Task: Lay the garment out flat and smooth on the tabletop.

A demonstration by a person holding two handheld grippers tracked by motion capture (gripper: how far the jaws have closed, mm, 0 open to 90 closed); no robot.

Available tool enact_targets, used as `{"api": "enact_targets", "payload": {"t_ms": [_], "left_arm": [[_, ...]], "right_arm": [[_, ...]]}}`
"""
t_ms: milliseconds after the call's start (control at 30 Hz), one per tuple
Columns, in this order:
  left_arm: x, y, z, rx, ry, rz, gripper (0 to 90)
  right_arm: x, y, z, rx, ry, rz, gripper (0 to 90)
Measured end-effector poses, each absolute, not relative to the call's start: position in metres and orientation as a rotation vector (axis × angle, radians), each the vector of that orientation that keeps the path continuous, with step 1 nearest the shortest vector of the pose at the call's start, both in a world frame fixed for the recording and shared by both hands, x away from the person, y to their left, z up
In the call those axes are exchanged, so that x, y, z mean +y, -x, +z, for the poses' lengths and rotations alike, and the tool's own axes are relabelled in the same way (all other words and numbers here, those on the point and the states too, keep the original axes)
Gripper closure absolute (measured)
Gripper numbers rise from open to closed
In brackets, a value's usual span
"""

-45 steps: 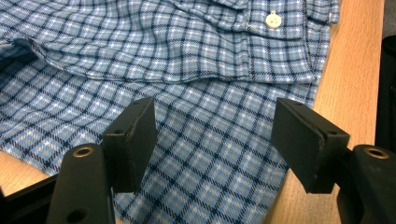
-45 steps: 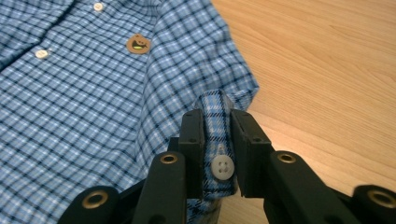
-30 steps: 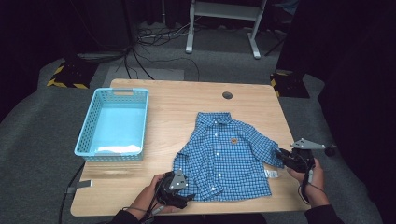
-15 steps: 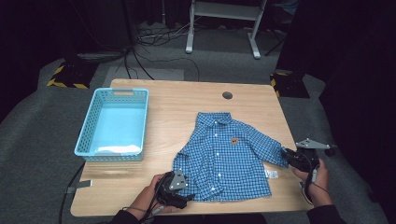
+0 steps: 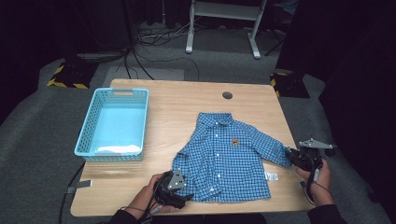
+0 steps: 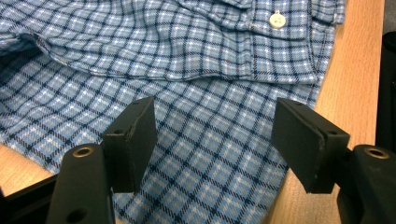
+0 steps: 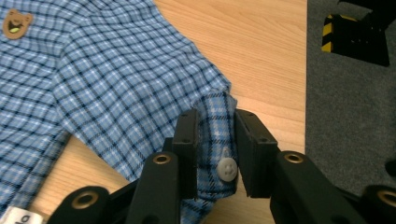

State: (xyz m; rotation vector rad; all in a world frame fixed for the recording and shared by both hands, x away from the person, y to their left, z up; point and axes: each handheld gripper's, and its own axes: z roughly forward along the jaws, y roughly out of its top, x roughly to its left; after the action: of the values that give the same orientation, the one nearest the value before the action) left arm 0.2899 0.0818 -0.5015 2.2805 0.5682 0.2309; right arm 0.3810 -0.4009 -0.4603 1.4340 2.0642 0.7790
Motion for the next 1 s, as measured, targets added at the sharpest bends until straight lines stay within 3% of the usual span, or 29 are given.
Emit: {"api": "enact_targets", "payload": {"t_ms": [400, 1000], "left_arm": [[0.082, -0.290, -0.502, 0.571, -2.281, 0.230, 31.0], [0.079, -0.288, -0.497, 0.630, -2.317, 0.246, 28.2]], "right_arm": [[-0.411, -0.378, -0.461, 2.033, -1.468, 0.743, 64.4], [-0.409, -0.372, -0.446, 1.986, -1.446, 0.706, 38.7]]}}
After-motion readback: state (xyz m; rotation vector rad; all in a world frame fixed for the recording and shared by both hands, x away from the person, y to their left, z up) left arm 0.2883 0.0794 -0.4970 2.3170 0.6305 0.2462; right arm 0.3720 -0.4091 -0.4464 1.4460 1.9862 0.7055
